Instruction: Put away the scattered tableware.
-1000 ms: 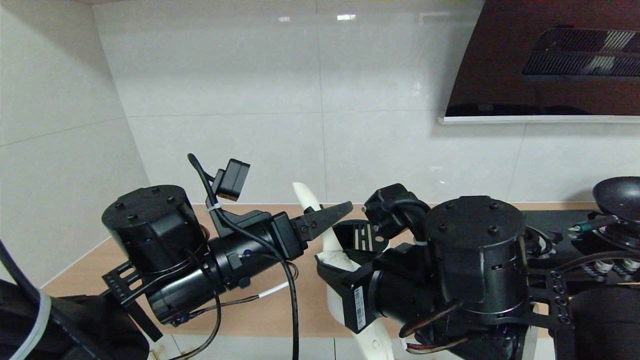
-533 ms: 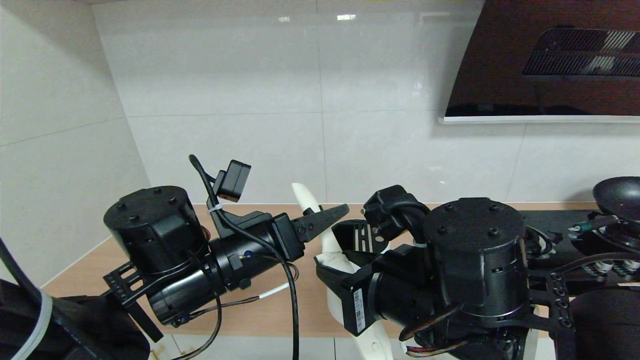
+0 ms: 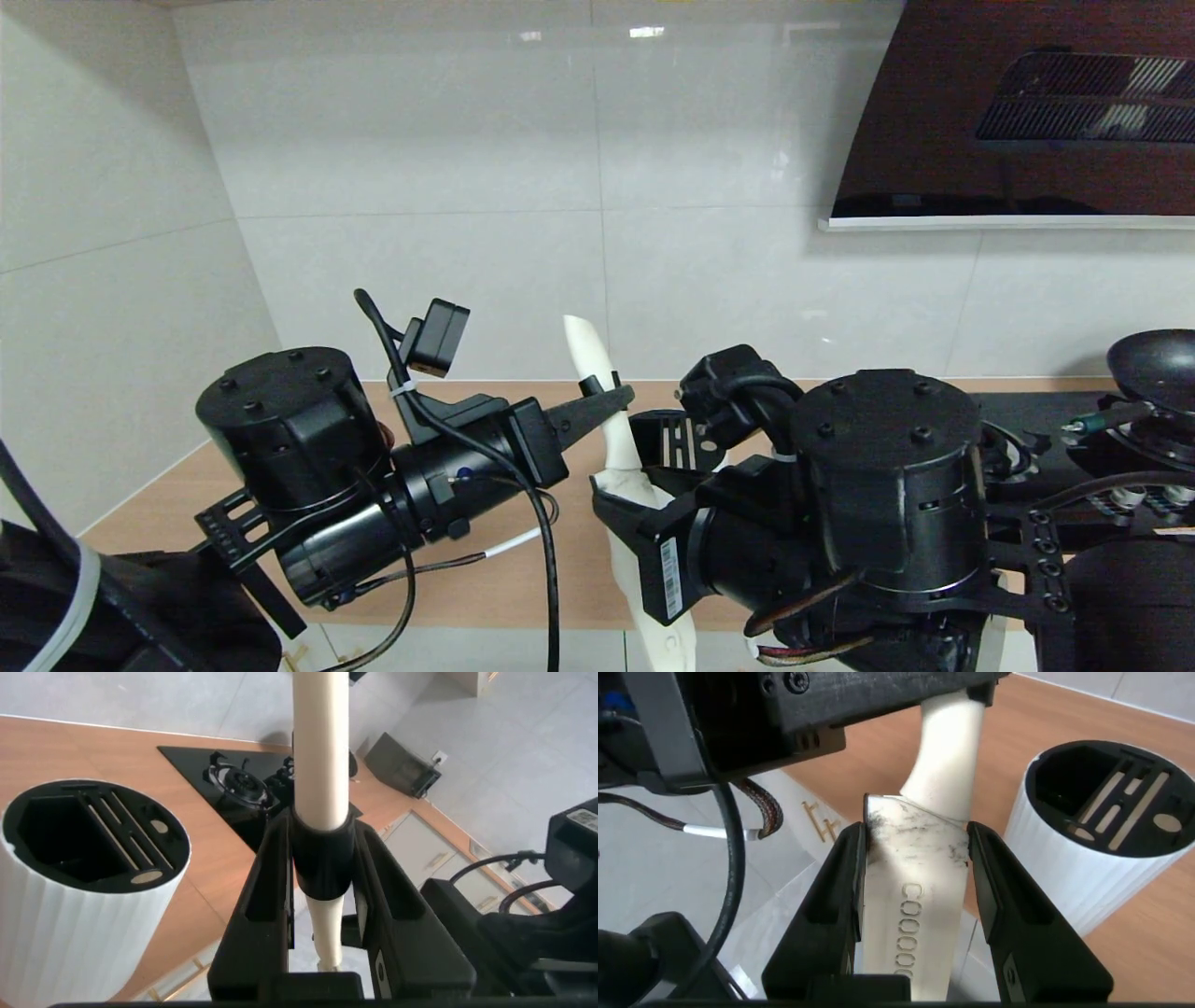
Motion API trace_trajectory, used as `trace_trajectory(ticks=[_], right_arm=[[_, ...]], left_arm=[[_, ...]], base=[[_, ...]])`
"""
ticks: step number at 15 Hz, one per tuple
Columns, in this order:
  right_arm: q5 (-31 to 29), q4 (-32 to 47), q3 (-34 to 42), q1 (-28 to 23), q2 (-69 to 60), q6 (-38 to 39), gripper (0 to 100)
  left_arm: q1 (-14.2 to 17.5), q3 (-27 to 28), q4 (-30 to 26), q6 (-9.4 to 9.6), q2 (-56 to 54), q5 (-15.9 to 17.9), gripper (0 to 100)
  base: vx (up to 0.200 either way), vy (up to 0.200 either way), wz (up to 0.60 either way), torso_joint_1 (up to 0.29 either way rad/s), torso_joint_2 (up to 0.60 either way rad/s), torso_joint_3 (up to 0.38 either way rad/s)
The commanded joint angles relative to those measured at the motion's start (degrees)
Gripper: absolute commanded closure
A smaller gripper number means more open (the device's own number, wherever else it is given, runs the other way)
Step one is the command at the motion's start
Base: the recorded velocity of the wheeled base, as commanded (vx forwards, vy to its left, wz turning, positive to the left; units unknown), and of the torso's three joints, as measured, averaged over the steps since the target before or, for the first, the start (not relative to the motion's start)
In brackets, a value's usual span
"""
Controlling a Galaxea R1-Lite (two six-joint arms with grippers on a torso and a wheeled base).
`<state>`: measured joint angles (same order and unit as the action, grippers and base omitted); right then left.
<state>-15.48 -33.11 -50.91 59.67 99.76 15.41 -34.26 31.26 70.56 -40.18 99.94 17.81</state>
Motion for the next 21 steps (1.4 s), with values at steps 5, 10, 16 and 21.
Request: trace_trajectory(ticks=[5, 10, 16, 21], right_arm=[[-0.25, -0.03, -0.16, -0.26, 0.0, 0.06, 100], [-0.16, -0.03, -0.16, -0.35, 0.0, 0.15, 0], [-1.66, -1.26, 0.11, -3.51, -3.34, -0.38, 0], [0.1, 2.0, 1.16, -12.83, -14.85, -1.43, 0]], left_arm=[[-0.02, 0.03, 0.02, -0.07, -0.62, -0.06, 100], [-0.02, 0.03, -0.07, -0.07, -1.15, -0.06, 100], [0.68, 3.72, -4.55, 0.1, -3.08, -1.9, 100], [4.2, 24.82, -30.92, 2.74, -7.39, -16.58, 100]], base=[[0.0, 0.0, 0.0, 0.0, 0.0, 0.0], [0.0, 0.0, 0.0, 0.0, 0.0, 0.0], [0.0, 0.0, 0.0, 0.0, 0.0, 0.0], [0.0, 0.0, 0.0, 0.0, 0.0, 0.0]])
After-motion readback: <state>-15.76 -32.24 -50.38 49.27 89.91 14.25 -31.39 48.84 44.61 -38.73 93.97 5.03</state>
